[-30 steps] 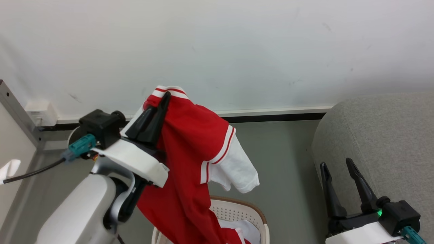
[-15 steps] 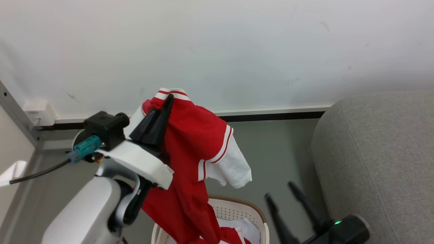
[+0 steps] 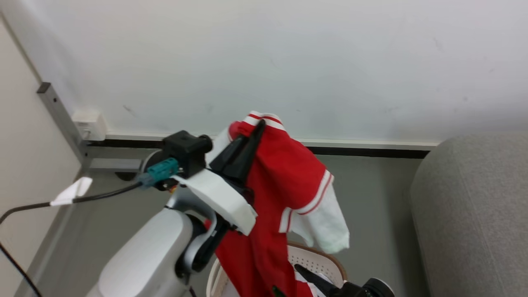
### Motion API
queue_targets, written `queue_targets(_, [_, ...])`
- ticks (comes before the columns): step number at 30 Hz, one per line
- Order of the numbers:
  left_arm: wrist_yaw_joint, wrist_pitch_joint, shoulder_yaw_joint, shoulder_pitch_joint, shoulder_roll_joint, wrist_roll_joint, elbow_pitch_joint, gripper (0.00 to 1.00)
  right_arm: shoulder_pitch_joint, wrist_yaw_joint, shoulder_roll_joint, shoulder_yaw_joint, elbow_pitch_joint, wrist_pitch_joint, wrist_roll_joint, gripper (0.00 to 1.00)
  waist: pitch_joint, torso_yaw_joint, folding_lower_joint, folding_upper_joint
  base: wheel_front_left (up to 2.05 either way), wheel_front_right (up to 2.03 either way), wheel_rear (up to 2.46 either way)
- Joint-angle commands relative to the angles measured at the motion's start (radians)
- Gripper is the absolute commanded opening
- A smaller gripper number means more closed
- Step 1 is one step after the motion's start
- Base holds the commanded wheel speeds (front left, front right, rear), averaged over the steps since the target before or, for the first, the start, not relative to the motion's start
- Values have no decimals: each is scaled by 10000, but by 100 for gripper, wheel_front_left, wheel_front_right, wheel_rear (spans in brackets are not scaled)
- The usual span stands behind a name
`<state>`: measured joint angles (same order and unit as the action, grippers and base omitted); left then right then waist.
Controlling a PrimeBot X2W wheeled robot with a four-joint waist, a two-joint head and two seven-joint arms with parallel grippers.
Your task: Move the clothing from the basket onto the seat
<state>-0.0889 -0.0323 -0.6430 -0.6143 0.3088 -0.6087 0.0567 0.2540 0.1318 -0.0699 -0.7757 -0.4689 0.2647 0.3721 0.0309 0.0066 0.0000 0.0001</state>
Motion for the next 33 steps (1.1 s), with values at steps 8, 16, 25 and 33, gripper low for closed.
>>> queue_targets(8, [301,286,-657,-216,-656,-146,101,0,788,-21,176,-483,-1262,-5,845,100,179,852,0,-1,0,0,0])
queue_targets(16, [429,624,-1293,-150,-1123,-197,-359,0,1677,-21,177,-501,-2429,-5,1599,100,252,1458,0,-1,0,0,0])
queue_targets(25, [392,816,-1561,-119,-1254,-259,-669,0,2535,-21,179,-558,-2972,-5,2170,0,298,1788,0,-1,0,0,0])
queue_targets(33, [255,633,-1278,4,-1031,-357,-434,0,2222,-21,180,-287,-2717,-3,2000,0,258,1584,0,-1,0,0,0])
